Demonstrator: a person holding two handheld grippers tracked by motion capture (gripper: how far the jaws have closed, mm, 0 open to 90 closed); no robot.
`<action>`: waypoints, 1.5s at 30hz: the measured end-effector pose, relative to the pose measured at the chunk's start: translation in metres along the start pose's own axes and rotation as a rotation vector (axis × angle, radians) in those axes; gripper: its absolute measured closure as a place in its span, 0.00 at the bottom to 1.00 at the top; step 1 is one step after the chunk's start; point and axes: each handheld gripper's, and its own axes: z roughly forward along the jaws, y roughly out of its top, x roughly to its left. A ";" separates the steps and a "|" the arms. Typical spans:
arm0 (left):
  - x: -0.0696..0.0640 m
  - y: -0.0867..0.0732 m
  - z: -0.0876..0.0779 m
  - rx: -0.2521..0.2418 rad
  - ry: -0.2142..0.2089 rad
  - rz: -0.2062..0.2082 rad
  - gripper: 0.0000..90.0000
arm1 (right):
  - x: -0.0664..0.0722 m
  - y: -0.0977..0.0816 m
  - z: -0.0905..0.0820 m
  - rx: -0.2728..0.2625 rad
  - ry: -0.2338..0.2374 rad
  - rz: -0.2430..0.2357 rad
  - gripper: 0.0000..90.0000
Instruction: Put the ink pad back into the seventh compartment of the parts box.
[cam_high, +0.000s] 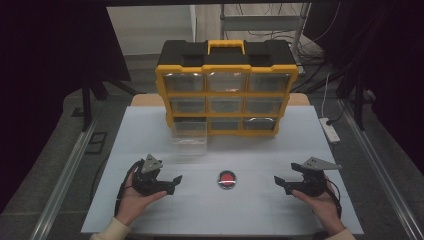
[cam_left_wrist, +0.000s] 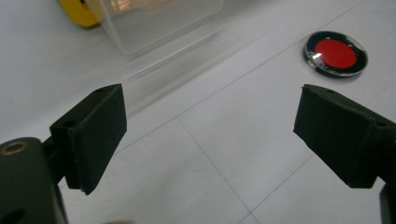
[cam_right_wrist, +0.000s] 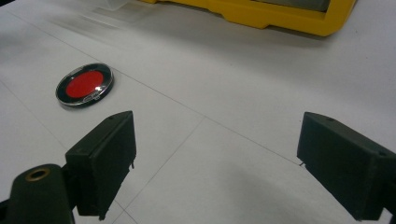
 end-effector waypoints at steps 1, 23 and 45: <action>-0.001 0.001 0.000 -0.001 -0.002 0.003 0.12 | 0.000 0.000 0.000 0.000 0.000 -0.001 0.13; -0.017 0.031 0.018 0.028 -0.066 0.072 0.12 | 0.001 0.000 0.002 0.012 0.000 -0.010 0.13; -0.030 0.053 0.040 0.077 -0.110 0.116 0.12 | 0.000 -0.001 0.004 0.023 0.002 -0.014 0.13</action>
